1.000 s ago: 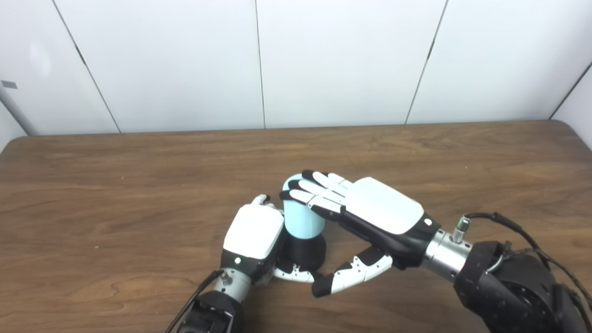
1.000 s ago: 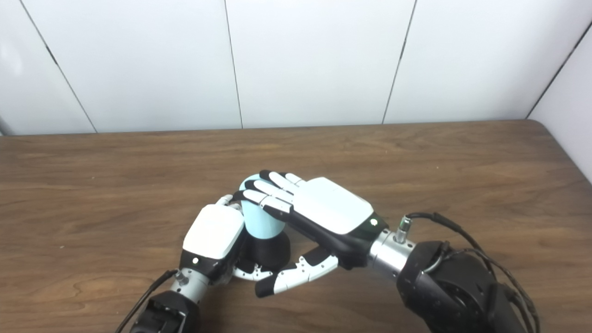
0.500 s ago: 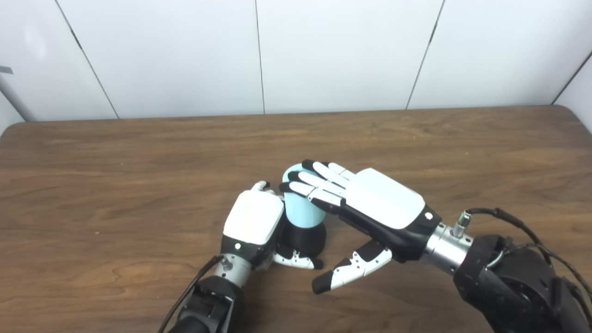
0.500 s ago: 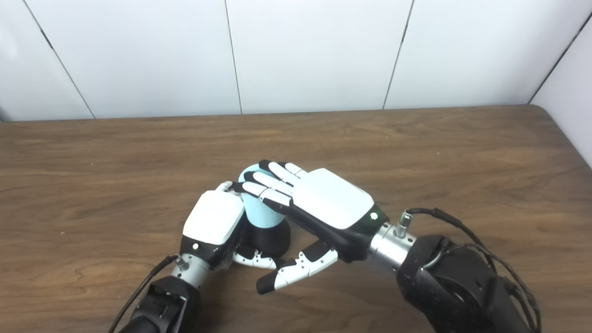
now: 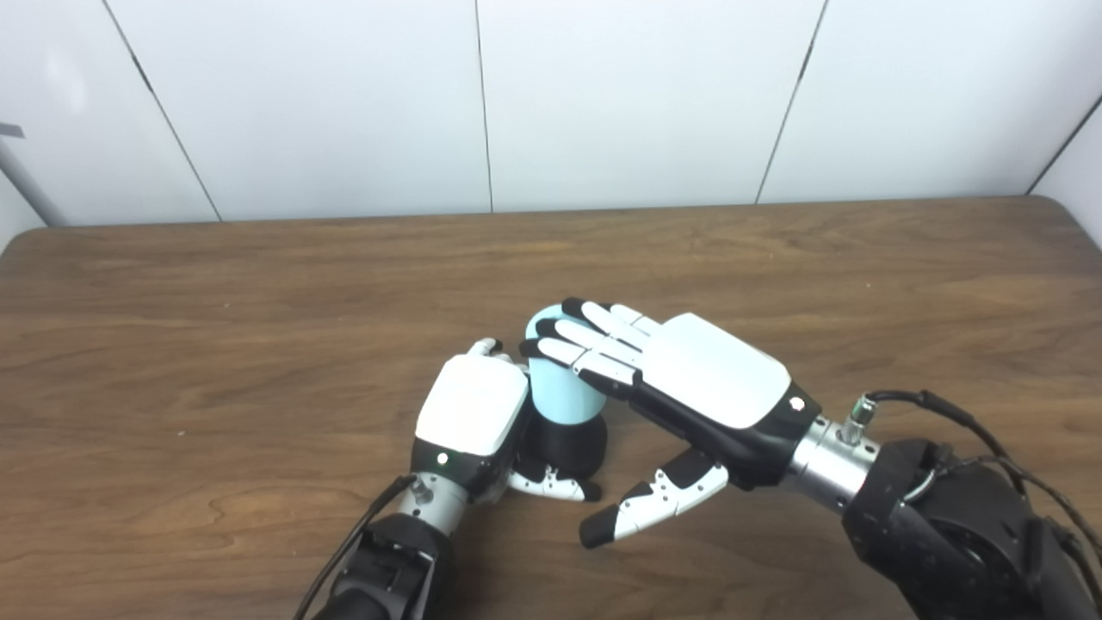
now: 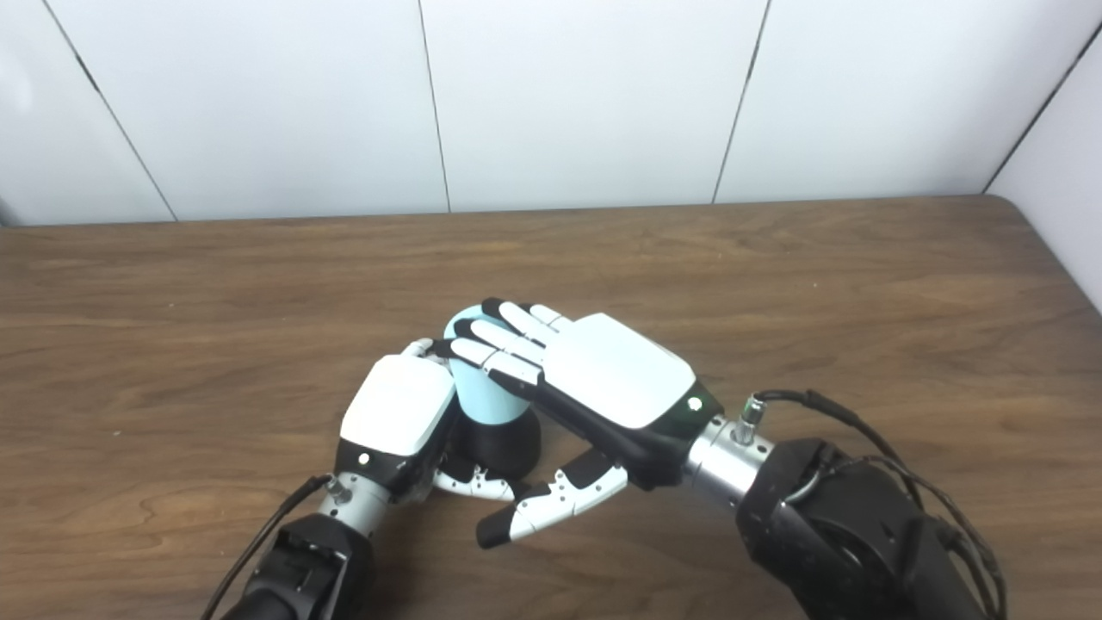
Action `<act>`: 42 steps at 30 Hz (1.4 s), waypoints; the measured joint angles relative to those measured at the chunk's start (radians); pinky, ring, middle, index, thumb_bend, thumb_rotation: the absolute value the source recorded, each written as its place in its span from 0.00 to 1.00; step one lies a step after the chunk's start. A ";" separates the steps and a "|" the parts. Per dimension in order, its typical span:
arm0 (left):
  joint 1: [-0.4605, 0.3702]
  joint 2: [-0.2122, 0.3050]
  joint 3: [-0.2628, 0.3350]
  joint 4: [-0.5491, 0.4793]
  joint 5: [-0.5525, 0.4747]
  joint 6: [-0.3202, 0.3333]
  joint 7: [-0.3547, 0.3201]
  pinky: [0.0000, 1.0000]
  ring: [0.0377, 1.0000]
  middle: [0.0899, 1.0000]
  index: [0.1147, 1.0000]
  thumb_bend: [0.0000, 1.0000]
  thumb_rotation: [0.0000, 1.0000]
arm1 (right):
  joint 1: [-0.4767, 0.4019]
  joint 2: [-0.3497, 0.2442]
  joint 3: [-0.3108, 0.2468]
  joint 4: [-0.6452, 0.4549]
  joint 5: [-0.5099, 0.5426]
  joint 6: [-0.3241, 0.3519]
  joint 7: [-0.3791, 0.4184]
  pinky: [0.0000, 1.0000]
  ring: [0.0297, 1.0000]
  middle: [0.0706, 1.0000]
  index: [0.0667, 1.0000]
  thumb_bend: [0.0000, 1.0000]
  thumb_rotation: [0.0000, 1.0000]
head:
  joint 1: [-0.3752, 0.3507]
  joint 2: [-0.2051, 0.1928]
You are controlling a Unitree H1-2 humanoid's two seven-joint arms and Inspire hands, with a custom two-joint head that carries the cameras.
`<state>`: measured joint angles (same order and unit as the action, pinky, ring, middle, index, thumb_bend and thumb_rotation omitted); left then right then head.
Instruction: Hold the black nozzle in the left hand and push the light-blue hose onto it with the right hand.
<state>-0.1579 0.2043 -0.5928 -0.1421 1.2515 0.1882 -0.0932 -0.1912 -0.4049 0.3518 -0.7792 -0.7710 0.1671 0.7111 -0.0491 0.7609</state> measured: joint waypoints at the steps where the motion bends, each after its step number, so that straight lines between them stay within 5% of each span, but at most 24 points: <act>1: 0.000 0.000 0.000 0.000 0.000 0.000 0.000 0.84 0.62 0.48 0.39 0.52 0.00 | 0.000 0.000 0.000 0.001 0.001 0.000 -0.001 0.97 0.95 0.95 0.92 0.67 0.94 | 0.000 0.002; 28: 0.006 0.000 -0.002 -0.009 -0.006 -0.003 -0.001 0.84 0.61 0.48 0.40 0.52 0.00 | 0.047 -0.025 -0.023 0.008 0.043 -0.014 -0.038 0.98 0.97 0.95 0.92 0.64 0.93 | -0.005 0.012; 42: 0.000 -0.003 -0.004 -0.016 0.002 -0.001 -0.027 0.87 0.64 0.51 0.38 0.51 0.00 | -0.052 0.021 -0.094 -0.040 0.076 0.042 0.042 0.99 0.99 0.99 0.97 0.63 1.00 | -0.003 0.000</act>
<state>-0.1584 0.2013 -0.5967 -0.1585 1.2530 0.1870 -0.1204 -0.2431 -0.3842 0.2582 -0.8196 -0.6953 0.2094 0.7528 -0.0522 0.7609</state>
